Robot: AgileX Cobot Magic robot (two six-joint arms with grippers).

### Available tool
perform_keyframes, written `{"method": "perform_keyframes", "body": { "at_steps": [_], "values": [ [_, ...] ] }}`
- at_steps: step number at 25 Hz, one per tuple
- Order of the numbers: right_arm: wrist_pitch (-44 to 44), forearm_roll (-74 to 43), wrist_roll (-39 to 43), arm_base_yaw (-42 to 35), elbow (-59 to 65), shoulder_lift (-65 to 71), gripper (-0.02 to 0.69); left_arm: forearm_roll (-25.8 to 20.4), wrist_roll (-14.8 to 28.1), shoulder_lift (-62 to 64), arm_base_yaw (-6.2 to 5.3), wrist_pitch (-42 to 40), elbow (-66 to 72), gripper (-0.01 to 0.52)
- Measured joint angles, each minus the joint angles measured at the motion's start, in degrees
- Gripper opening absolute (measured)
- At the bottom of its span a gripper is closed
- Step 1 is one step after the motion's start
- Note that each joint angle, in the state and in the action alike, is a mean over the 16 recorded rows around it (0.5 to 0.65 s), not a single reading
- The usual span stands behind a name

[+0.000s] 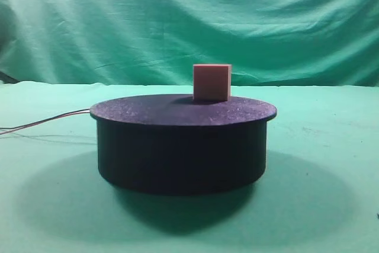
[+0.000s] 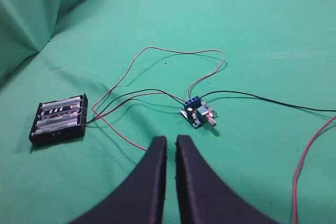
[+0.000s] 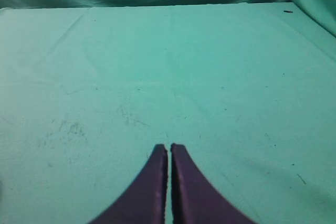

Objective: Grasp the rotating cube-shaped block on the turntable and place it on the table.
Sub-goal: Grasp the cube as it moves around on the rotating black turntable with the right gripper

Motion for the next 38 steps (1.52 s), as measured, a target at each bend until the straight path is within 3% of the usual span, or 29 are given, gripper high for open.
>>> {"method": "perform_keyframes", "body": {
  "at_steps": [13, 26, 31, 38],
  "values": [
    [-0.52, -0.14, 0.00, 0.00, 0.01, 0.00, 0.000, 0.00, 0.00, 0.00, 0.00, 0.00, 0.00, 0.000],
    [-14.70, 0.26, 1.23, 0.00, -4.36, 2.77, 0.000, 0.00, 0.00, 0.00, 0.00, 0.00, 0.00, 0.000],
    [-11.27, 1.44, 2.10, 0.00, -11.05, 9.54, 0.000, 0.00, 0.00, 0.00, 0.00, 0.00, 0.00, 0.000],
    [3.61, 6.20, -1.70, 0.15, -20.78, 23.62, 0.000, 0.00, 0.00, 0.00, 0.00, 0.00, 0.00, 0.000]
  ]
}}
